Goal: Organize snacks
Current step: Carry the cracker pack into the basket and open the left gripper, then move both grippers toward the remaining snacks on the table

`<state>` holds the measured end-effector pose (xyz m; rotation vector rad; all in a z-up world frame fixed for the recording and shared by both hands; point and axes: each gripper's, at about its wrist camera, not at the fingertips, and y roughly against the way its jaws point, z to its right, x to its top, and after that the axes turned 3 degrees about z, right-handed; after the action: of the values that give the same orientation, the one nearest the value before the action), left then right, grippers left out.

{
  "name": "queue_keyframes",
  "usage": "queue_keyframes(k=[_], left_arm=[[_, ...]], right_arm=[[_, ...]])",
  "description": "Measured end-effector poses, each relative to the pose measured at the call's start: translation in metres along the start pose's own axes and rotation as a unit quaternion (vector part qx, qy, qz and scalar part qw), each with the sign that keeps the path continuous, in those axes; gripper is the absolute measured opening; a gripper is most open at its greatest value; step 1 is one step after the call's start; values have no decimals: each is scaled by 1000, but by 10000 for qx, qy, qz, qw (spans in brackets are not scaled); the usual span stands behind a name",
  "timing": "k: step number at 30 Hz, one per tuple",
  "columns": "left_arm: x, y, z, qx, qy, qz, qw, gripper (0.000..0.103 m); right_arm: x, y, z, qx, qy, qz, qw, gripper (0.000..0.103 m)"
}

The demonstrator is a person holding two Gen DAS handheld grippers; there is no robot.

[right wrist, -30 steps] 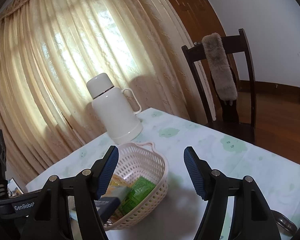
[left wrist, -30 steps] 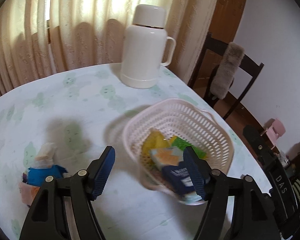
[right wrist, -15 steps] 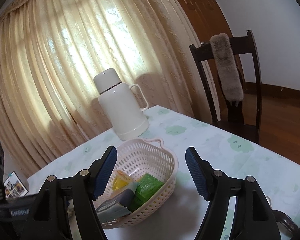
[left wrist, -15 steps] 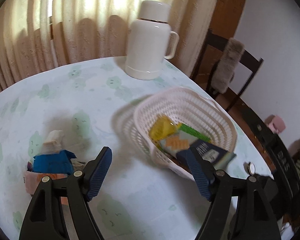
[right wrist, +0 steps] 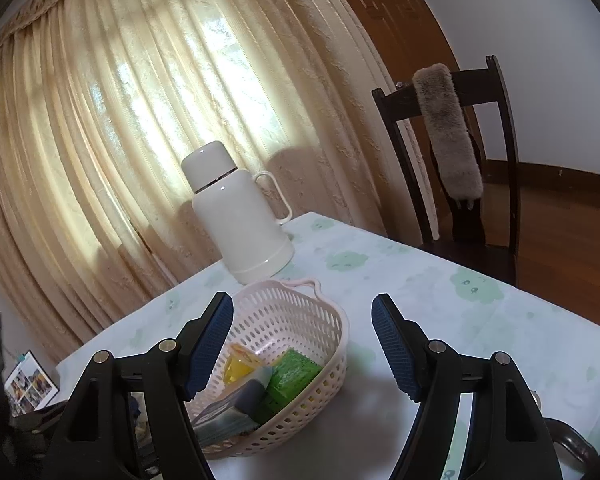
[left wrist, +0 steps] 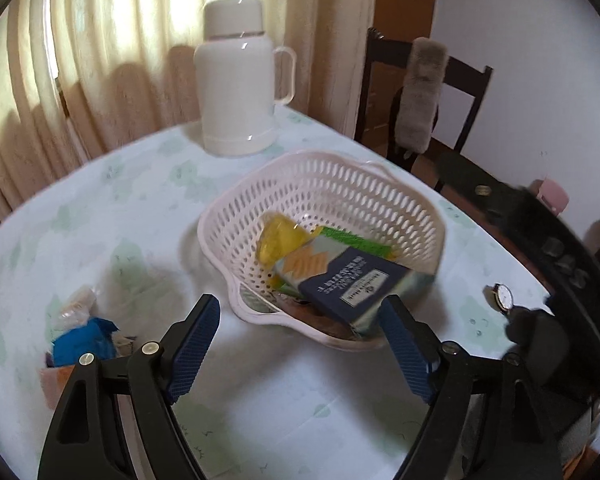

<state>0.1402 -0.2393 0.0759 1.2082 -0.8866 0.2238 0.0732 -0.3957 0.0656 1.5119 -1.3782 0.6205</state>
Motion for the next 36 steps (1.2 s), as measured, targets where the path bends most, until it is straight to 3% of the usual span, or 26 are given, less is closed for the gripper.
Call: queue_keyframes(k=[5,9,22,36], left_arm=[[1,-11,-15,697,187,-19,9974,79],[-2,-15,-26,507,417,-142,9977,79],[-1,23,-35,406,524,179,9976,79],[-18,63,-92,874,1178,372,9885,79]], right_arm=[[0,0,0,18,14,-4,10000,73],[-1,0,-1,17,19,-1,10000,73],[1,4,-7,154,80,108,9998,73],[-19,4,-50,1143,1007,-99,9883,76]])
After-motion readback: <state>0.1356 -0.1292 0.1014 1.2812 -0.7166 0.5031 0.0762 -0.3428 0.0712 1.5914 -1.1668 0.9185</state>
